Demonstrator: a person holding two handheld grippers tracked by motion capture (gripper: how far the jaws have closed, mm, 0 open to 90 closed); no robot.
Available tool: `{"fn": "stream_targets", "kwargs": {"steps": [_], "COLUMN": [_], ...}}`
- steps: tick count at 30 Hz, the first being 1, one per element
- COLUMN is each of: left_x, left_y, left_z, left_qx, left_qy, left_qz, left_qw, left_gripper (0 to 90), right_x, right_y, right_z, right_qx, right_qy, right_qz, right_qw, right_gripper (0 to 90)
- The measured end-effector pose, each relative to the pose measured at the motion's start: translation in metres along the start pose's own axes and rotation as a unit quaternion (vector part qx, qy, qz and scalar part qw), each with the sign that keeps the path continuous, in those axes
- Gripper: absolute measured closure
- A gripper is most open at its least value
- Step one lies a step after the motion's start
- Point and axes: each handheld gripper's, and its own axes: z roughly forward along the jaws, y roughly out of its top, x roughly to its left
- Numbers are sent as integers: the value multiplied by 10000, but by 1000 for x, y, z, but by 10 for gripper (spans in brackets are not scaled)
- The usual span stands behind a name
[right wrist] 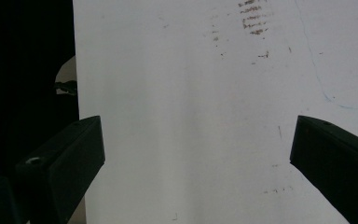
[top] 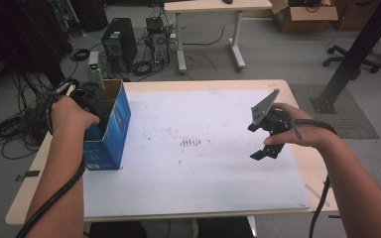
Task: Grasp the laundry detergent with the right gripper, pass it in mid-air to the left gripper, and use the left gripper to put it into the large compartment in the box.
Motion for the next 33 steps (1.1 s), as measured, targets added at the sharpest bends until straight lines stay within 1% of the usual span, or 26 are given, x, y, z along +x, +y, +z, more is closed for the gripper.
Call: {"fn": "stream_targets", "kwargs": {"steps": [5,9,15,28,33], "left_x": [-1,-1,1,0,0], "left_y": [0,0,-1,-1,-2], "left_z": [5,8,8,9,9], "left_qx": [33,53,30,11,-3], "left_qy": [-13,8,-26,-19,14], "left_qz": [-33,-17,-88,-92,-69], "left_qw": [10000,10000,10000,10000,10000], "left_gripper": [381,380,380,378,374], "right_x": [0,0,0,2,2], "right_y": [-2,-3,-3,-7,-8], "right_z": [0,0,-1,-4,-5], "right_qx": [-7,-9,-29,-29,-10], "right_qy": [-8,-18,-63,-95,-96], "right_qz": [23,31,11,51,68], "right_qw": [10000,10000,10000,9999,9999], "right_gripper": [28,30,29,28,28]}}
